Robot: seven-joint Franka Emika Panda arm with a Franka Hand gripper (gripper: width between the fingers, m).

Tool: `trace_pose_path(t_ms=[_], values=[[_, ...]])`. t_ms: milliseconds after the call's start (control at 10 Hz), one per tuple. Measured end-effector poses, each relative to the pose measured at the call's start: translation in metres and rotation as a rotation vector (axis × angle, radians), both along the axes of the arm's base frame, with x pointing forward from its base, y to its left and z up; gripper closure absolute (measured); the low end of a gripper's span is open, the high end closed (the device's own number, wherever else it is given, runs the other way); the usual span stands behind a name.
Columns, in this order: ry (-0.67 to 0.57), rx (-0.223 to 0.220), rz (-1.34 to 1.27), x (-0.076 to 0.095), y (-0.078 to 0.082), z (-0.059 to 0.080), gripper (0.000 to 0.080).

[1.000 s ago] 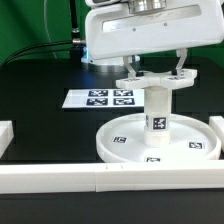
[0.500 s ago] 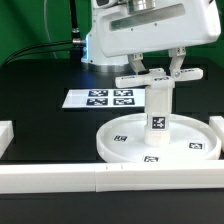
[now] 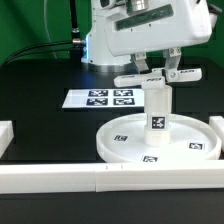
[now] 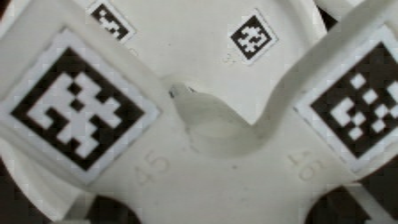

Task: Assemble round table

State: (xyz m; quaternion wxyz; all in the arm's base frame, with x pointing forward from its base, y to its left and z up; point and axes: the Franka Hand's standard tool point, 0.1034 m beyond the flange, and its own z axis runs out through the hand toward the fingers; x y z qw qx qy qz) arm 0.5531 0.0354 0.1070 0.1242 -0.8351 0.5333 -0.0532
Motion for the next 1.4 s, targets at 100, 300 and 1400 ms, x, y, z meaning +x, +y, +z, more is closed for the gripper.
trace_pose_path(t_ms=[100,300,1400], values=[[0.005,0.025,-0.08,-0.001,-0.001,0.001,0.0354],[0.028,0.092,-0.289,-0.003,0.0,0.002,0.0354],[0.101,0.232,-0.671,-0.009,0.004,0.015,0.0179]])
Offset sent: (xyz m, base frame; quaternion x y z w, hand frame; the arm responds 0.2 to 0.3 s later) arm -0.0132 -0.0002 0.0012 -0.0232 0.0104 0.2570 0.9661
